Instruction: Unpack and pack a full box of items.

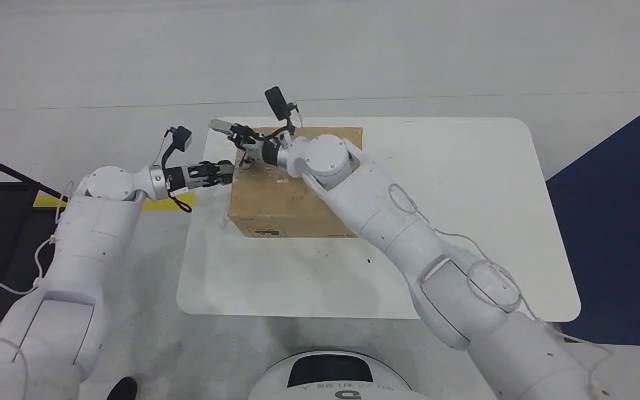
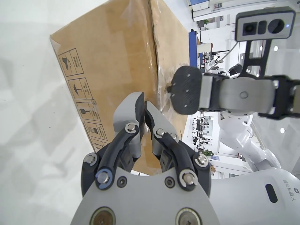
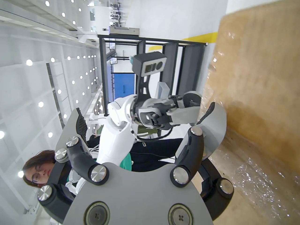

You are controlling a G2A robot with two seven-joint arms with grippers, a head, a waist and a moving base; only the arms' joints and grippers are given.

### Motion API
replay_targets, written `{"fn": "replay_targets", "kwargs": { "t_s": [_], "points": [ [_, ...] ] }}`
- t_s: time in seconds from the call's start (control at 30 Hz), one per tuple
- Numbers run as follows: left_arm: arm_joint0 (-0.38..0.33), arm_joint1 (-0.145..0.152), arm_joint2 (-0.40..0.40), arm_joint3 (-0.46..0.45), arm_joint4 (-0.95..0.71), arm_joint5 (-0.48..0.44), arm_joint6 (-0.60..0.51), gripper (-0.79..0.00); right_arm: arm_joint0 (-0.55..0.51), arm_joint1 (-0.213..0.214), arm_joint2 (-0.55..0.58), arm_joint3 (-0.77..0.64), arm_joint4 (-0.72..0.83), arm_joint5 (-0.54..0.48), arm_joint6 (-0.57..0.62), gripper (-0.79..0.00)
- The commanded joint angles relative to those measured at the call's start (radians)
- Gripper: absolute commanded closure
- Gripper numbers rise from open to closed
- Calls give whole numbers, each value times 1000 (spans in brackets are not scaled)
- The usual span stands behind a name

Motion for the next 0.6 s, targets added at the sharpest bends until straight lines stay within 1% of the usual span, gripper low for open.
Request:
{"fn": "replay_targets", "kwargs": {
  "t_s": [0.0, 0.1, 0.2, 0.43, 0.57],
  "points": [
    [-1, 1, -4, 1, -3, 1, -1, -785, -16, 18, 37, -40, -15, -32, -8, -785],
    [0, 3, -12, 5, -12, 0, 0, -785, -52, 47, 89, -120, -54, -49, -24, -785],
    [3, 10, -30, 19, -25, -3, 0, -785, -130, 88, 159, -272, -135, -31, -44, -785],
    [-1, 38, -91, 72, -45, -16, -6, -785, -381, 170, 333, -685, -324, 68, -74, -785],
    [-7, 54, -122, 92, -49, -17, -15, -785, -515, 200, 423, -863, -389, 93, -87, -785]
  ]
}}
